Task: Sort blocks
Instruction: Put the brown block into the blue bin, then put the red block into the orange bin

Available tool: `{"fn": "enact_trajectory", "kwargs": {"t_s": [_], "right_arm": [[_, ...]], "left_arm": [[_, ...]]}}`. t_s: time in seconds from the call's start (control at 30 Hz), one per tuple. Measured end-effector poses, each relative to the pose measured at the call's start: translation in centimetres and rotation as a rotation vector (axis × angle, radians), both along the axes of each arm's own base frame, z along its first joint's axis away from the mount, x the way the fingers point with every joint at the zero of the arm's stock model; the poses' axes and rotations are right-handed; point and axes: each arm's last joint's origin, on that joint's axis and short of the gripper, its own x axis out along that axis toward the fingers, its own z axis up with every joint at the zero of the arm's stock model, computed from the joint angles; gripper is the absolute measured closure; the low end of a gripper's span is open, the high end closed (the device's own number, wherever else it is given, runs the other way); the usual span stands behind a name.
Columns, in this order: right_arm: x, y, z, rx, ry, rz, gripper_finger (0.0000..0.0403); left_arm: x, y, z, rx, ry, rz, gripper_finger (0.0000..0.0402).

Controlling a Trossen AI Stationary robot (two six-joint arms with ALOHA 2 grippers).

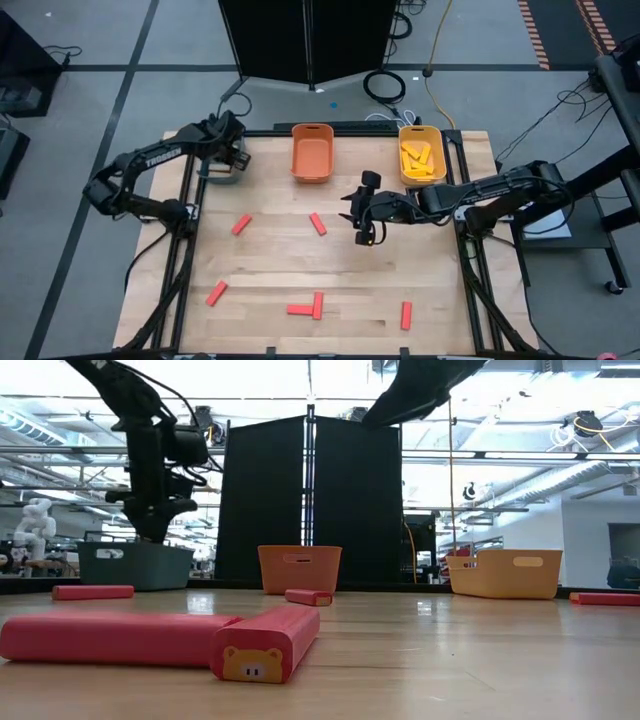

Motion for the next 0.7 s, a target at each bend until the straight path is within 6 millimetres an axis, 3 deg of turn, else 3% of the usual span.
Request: {"fn": "enact_trajectory", "kwargs": {"t_s": [0.27,0.43,0.57,0.7], "right_arm": [[0.0,0.0,0.0,0.013,-0.004,-0.008,0.0220],[0.0,-0.1,0.0,-0.001,0.001,-0.004,0.0220],[0.0,-0.1,0.0,-0.001,0.000,-0.004,0.0220],[0.0,-0.1,0.0,0.016,-0.005,-0.015,0.0220]], "left_arm": [[-0.3,-0.4,0.6,0.039,0.046,-0.028,0.0196],[-0.8,-1.6,1.8,0.042,0.012,-0.056,0.0186],[-0.1,-3.7,3.4,0.008,-0.185,-0.153,0.0185],[2.0,-7.5,5.1,-0.056,-0.409,-0.365,0.0185]]}}
